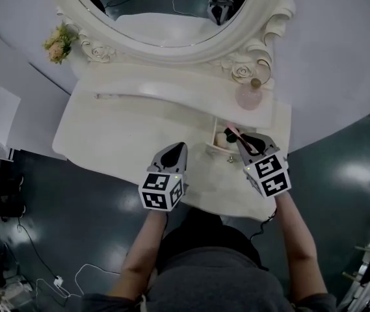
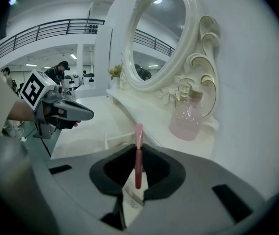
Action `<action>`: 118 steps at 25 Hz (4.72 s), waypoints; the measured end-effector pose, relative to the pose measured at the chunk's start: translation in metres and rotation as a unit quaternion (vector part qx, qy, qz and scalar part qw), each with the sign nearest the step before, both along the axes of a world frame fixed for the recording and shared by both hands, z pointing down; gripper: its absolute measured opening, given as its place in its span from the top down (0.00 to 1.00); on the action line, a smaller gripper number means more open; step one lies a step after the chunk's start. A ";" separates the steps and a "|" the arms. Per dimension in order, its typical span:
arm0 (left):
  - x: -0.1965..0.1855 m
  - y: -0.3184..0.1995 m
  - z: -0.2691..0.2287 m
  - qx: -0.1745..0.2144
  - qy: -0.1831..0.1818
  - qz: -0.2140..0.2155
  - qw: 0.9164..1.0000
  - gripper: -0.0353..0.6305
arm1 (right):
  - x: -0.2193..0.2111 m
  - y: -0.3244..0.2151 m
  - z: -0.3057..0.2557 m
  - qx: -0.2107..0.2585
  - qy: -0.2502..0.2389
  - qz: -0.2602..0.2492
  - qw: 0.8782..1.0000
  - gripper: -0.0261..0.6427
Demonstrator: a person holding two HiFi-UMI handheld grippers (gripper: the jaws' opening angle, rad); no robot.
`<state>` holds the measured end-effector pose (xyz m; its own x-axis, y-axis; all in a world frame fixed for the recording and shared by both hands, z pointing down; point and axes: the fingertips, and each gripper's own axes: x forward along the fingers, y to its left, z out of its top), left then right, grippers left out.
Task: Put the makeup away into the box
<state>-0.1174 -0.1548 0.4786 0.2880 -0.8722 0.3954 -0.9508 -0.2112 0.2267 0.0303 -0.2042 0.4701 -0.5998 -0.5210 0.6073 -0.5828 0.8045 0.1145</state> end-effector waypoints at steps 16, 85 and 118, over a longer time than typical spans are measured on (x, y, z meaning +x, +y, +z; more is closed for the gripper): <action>-0.005 -0.010 0.010 -0.014 0.001 -0.006 1.000 0.94 | -0.008 -0.007 0.029 -0.017 0.069 -0.049 0.996 0.89; 0.031 0.004 -0.009 0.009 -0.010 0.073 0.997 0.94 | 0.079 0.048 -0.055 0.014 -0.193 0.219 0.956 0.95; 0.039 0.018 -0.017 0.021 -0.016 0.080 0.996 0.94 | 0.098 0.081 -0.026 0.015 -0.197 0.257 0.946 0.96</action>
